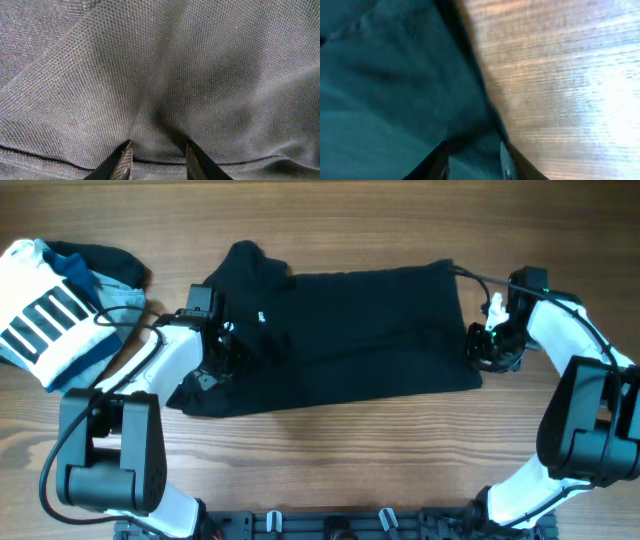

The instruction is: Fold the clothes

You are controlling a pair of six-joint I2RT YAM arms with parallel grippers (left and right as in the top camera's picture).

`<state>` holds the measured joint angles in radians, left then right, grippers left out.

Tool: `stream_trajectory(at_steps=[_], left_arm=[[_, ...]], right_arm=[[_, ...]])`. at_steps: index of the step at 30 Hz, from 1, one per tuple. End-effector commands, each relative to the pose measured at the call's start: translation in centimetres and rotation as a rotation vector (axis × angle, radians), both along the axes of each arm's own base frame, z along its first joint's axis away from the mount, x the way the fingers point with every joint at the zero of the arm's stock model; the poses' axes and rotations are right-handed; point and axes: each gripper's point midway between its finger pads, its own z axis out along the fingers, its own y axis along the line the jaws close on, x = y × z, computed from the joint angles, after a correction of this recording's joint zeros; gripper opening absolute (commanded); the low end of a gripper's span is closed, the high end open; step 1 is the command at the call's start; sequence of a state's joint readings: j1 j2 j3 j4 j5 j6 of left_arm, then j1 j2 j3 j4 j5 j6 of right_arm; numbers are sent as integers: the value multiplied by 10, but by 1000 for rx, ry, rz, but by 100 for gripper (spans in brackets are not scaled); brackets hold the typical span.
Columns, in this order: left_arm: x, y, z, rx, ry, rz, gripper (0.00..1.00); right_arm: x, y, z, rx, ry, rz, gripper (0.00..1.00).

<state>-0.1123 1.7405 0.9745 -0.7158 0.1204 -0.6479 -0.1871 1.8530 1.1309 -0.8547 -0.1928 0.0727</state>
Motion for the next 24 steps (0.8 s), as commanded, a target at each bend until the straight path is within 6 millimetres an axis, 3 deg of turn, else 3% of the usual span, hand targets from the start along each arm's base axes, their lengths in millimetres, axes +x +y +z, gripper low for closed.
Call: stream_trajectory(at_steps=[1,5,11,14,18,21,22,23,24], left_arm=[[-20,19,-15,102,40,-3,37],[-38,22,-28,105,76,-4,38],[-64,24,-27,115,180,-9,38],[-78,24,-25,114,241,-12,37],[-77,24,-16,109,217,-12,34],[-46,21,18,93,65,-9,37],[-23,18,41,82,-50,-19,47],[-6,16,58,78,-141,-48,59],[23,13,87,77,-290,-94,69]], right_arm=[[-7,5,-18,17,-7,-8,33],[-28,3,-34,-10,40,-27,4],[-76,-27,-36,-202,251,-233,4],[-93,-30,-32,-202,319,-254,4],[-92,-30,-23,-181,303,-286,4],[-71,-31,6,-170,175,-300,4],[-54,-30,25,-147,74,-270,12],[-38,-26,41,-117,-21,-226,29],[-18,-21,61,-80,-148,-183,57]])
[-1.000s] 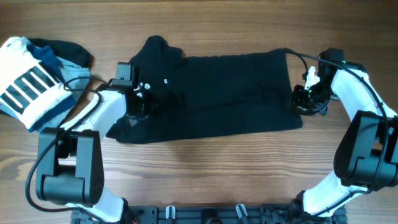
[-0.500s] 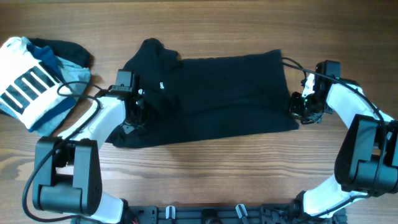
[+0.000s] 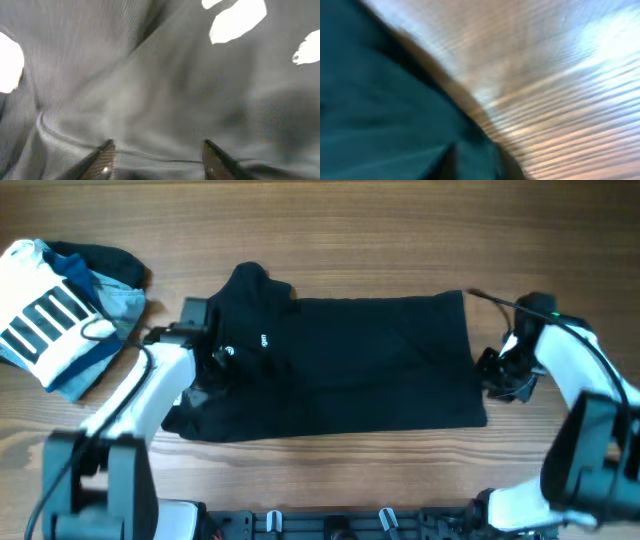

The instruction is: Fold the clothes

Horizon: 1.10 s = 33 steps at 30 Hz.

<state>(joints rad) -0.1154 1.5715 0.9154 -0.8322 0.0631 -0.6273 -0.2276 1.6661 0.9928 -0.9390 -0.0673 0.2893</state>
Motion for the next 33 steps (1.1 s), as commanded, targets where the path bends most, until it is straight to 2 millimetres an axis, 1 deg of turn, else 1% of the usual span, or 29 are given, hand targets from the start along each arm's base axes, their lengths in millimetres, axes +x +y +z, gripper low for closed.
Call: stream_trajectory(at_steps=[1,3,4,6,7,8,9,10,12,15,16,17,19,21,22,24,25,27,28,29,30,32,33], left_arm=[[69,-1,73,18,-350,-109,70],[95,-3,96,27,-440,-144,72],[113,-2,107,34,-491,-157,76],[136,0,118,32,-542,-172,76],[152,0,120,23,-568,-192,77],[170,0,118,18,-594,-229,79],[190,-2,112,6,-616,-279,80],[203,-3,106,6,-633,-309,80],[229,-6,87,27,-671,-360,78],[251,-8,54,34,-693,-381,77],[254,-8,45,33,-688,-380,77],[256,-8,31,28,-676,-381,77],[256,-14,10,-4,-652,-393,76],[253,-22,-7,-42,-625,-408,72],[251,-24,-13,-49,-610,-412,67],[249,-26,-17,-51,-599,-416,59],[249,-27,-17,-54,-599,-417,55],[248,-30,-17,-69,-602,-423,43],[248,-29,-17,-69,-602,-422,25],[248,-29,-17,-69,-602,-422,11],[248,-28,-16,-69,-600,-420,4],[246,-28,-15,-70,-594,-419,4],[244,-28,-14,-70,-588,-418,4]], right_arm=[[45,2,51,11,-284,86,66],[58,12,65,56,-375,131,69],[62,18,68,89,-403,153,69],[63,20,68,99,-408,155,69],[63,20,68,99,-407,155,68],[63,20,68,98,-408,164,69],[62,21,68,100,-408,179,69],[62,22,68,106,-409,178,69],[62,23,69,111,-411,178,68],[62,23,68,111,-410,178,68],[62,23,68,111,-410,179,68],[62,23,68,111,-410,178,68],[63,23,69,110,-412,178,68],[64,22,69,109,-418,174,68],[65,22,69,108,-421,173,67],[66,22,70,108,-424,168,62],[66,22,69,110,-421,154,62],[65,22,69,112,-417,154,61],[64,22,69,113,-414,154,62],[64,22,69,113,-412,154,61],[63,22,68,113,-411,154,61],[63,22,69,111,-412,166,56],[62,22,68,108,-408,191,56]])
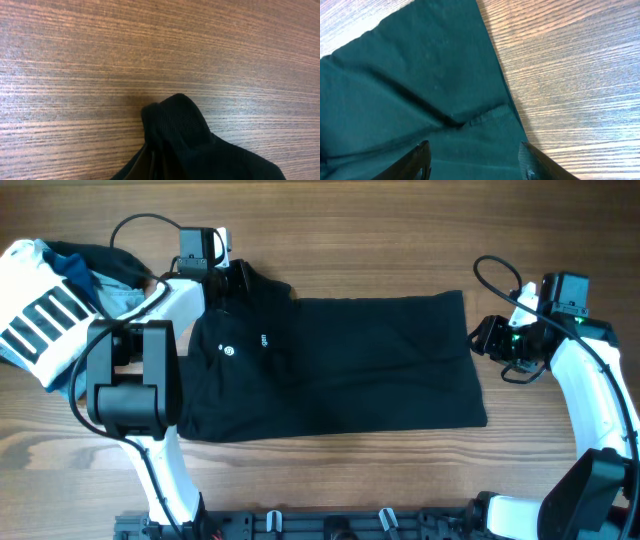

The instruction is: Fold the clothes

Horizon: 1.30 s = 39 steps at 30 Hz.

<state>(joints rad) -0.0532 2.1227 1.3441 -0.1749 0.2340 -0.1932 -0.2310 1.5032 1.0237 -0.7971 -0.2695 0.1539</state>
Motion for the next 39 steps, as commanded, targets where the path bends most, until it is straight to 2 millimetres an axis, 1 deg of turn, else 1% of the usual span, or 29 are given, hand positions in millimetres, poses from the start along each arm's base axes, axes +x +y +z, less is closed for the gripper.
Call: stream_trajectory(at_steps=[1,2,4,5,8,9,10,12,15,16,18,21,22,23,25,27,28,29,30,31,33,35,36,37,38,39], left_arm=[[-2,-2,6,-9,13,-8,4],[-6,-2,6,-9,26,-7,4],[-12,-2,5,-8,52,-7,4],[-15,-2,4,-10,67,-3,4],[-21,-1,1,-32,109,35,4],[-21,-1,1,-34,110,38,4],[-21,-1,1,-35,111,40,4],[-22,-1,0,-37,117,44,4],[-28,-1,-3,-42,147,56,5],[-29,-1,-4,-41,155,57,4],[-32,-1,-5,-41,166,56,4],[-32,-1,-5,-40,169,56,4],[-32,-1,-5,-40,169,56,4],[-32,-1,-5,-40,169,56,4],[-32,-1,-5,-41,169,57,4],[-32,-1,-5,-40,170,57,4],[-32,-1,-5,-40,170,57,4],[-32,-1,-5,-40,170,57,4],[-32,-1,-5,-40,170,57,4],[-32,-1,-5,-40,170,57,4],[-33,-1,-6,-40,173,57,4],[-35,-1,-6,-39,180,57,4],[-35,-1,-6,-39,180,57,4],[-35,-1,-6,-39,180,57,4],[-35,-1,-6,-39,180,57,4],[-35,-1,-6,-39,180,57,4]], right_arm=[[2,2,4,4,-2,52,56],[3,3,3,7,12,59,56],[12,4,0,-3,51,94,57],[22,1,-2,-18,75,100,60],[69,1,-12,-32,69,131,64],[89,2,-18,-46,44,155,67],[101,4,-24,-55,27,164,69],[128,9,-40,-86,-27,183,69],[158,19,-68,-142,-88,203,69],[163,13,-74,-184,-85,161,69],[166,6,-83,-224,-73,106,69],[167,1,-91,-239,-62,71,67],[165,2,-93,-236,-53,65,61],[164,2,-94,-232,-44,59,51],[153,2,-98,-228,3,64,25],[145,3,-100,-221,33,69,24],[142,4,-101,-220,45,70,27],[140,4,-101,-217,55,72,34],[139,7,-102,-199,59,78,45],[139,10,-101,-182,57,83,50],[140,18,-101,-137,49,96,52],[140,26,-99,-93,42,109,50],[139,26,-100,-92,46,109,48],[138,26,-100,-92,52,110,43],[138,26,-100,-92,52,110,36],[138,26,-100,-92,51,110,25]])
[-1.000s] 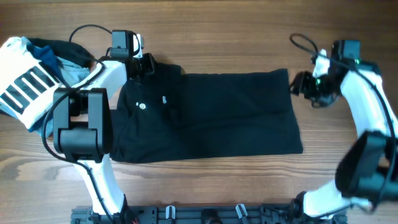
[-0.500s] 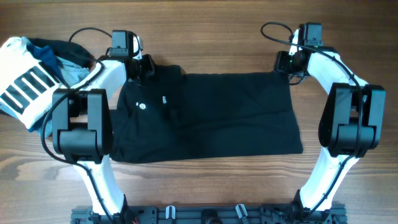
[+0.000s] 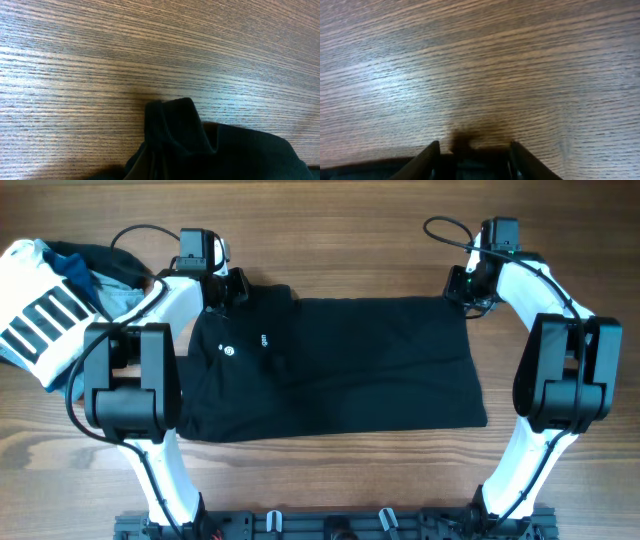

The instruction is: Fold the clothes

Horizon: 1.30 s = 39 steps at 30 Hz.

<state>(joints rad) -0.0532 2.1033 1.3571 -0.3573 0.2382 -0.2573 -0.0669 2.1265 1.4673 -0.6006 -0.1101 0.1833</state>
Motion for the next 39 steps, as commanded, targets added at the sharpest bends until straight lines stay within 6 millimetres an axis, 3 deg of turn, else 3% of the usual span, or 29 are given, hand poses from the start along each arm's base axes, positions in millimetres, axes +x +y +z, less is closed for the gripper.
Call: stream_trajectory(at_steps=[1,2,6,9,12,15,19,24,27,31,36,39], left_arm=[[-3,-2,2,-12,13,6,4],[-3,-2,2,-12,14,6,4],[-2,-3,12,-25,-5,2,4],[2,-3,56,-60,-84,-3,4],[-15,0,92,-61,-86,5,4],[-52,2,99,-57,31,8,4],[-100,7,89,-50,230,23,4],[-156,27,83,-55,476,85,4],[-174,34,85,-60,548,105,4],[-178,35,93,-59,536,95,4],[-186,36,118,-50,480,86,4],[-198,35,115,-52,531,86,4]], right_arm=[[-7,11,-14,49,42,17,15],[-7,11,-14,49,41,18,4],[-7,9,-13,42,39,12,4],[2,3,7,24,-4,-20,4],[7,-2,42,0,-51,-29,4],[-21,-13,55,-69,29,-52,4],[-64,-25,58,-125,183,-72,4],[-107,-47,58,-144,352,-111,4],[-124,-49,59,-140,416,-80,4],[-133,-46,60,-129,453,-36,4],[-163,-40,66,-107,579,2,5],[-173,-39,68,-102,619,7,4]])
